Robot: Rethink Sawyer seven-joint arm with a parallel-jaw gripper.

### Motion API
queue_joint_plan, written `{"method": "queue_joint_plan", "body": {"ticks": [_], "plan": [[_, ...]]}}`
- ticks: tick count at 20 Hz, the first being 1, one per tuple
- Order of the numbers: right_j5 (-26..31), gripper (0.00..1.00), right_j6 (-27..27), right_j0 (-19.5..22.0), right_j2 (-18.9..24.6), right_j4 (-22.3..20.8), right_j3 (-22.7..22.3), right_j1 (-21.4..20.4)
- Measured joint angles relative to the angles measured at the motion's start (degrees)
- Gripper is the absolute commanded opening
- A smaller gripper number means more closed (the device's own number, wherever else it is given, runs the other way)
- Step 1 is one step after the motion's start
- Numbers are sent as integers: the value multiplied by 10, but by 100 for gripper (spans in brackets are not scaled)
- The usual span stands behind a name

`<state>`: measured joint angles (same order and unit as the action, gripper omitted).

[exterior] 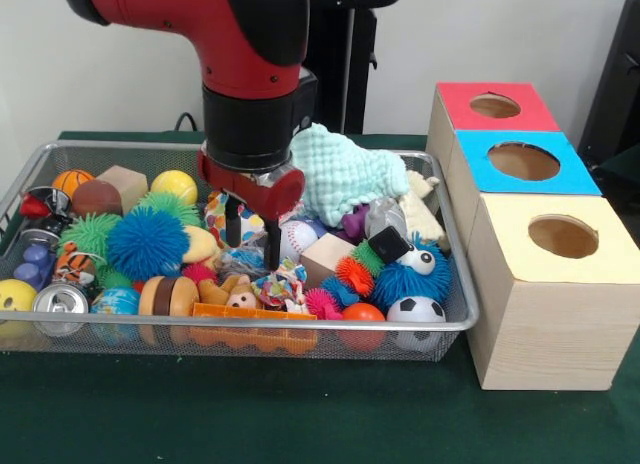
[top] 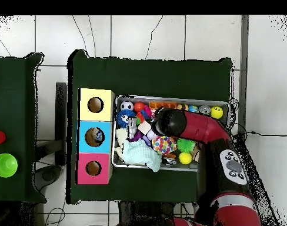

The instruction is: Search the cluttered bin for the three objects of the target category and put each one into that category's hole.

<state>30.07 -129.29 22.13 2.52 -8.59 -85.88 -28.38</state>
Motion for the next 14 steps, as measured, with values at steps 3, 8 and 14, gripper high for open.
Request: {"method": "queue_joint_plan", "body": {"ticks": [3,8,14], "plan": [[0,100,0,1,0,0,0,-3],[0,100,0,2,0,0,-1,0],[1,100,0,5,0,0,0,16]]}}
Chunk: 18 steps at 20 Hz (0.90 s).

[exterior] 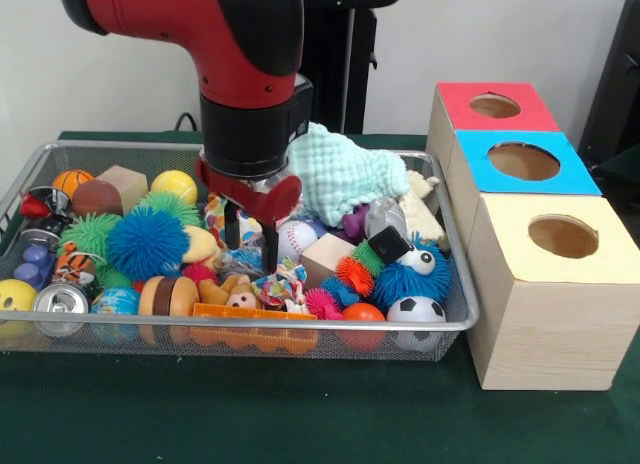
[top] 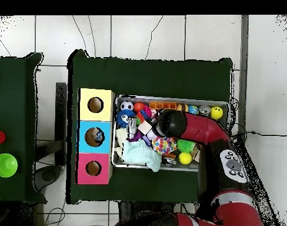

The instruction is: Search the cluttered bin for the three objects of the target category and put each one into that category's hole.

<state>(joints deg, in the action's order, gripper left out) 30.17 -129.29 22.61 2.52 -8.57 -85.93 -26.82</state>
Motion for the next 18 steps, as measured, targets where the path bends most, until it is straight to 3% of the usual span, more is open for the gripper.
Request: {"method": "queue_joint_plan", "body": {"ticks": [6,18], "plan": [[6,100,0,1,0,0,0,13],[6,100,0,22,0,-5,-20,2]]}}
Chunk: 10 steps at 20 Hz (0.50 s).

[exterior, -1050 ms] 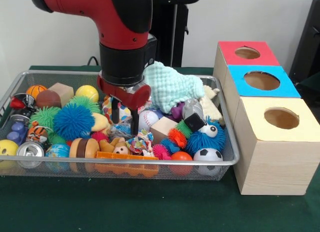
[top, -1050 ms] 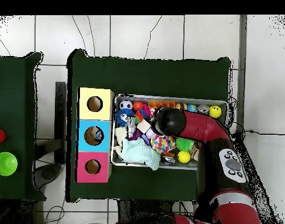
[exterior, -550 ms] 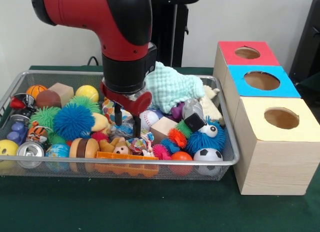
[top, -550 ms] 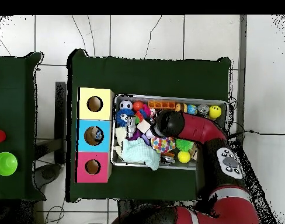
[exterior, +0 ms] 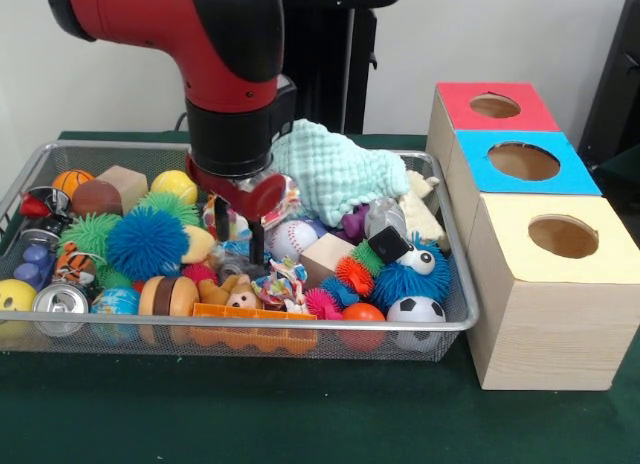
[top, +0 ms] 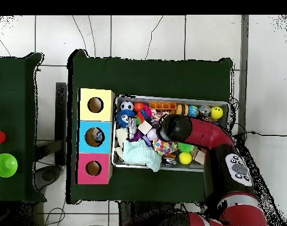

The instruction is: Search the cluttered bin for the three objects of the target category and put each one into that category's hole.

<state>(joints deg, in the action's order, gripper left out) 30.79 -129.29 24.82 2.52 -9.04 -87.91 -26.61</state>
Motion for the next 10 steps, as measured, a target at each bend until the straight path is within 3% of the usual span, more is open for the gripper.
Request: {"method": "queue_joint_plan", "body": {"ticks": [10], "plan": [[0,100,0,26,2,-25,-28,-7]]}}
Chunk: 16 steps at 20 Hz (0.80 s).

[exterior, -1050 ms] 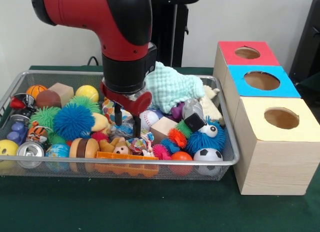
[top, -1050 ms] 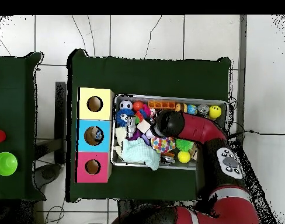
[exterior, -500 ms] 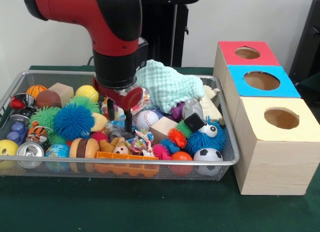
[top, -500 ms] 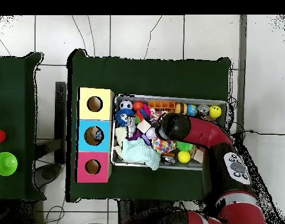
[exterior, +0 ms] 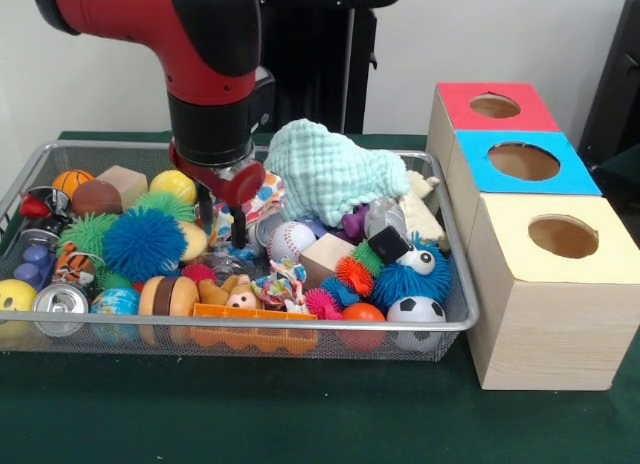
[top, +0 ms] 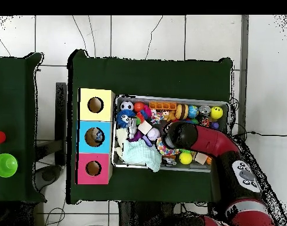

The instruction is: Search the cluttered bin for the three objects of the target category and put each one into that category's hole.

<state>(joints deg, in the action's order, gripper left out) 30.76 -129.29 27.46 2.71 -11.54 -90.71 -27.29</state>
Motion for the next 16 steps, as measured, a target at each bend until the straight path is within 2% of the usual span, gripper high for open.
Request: {"method": "queue_joint_plan", "body": {"ticks": [16], "plan": [[0,100,0,2,5,-9,-1,-2]]}}
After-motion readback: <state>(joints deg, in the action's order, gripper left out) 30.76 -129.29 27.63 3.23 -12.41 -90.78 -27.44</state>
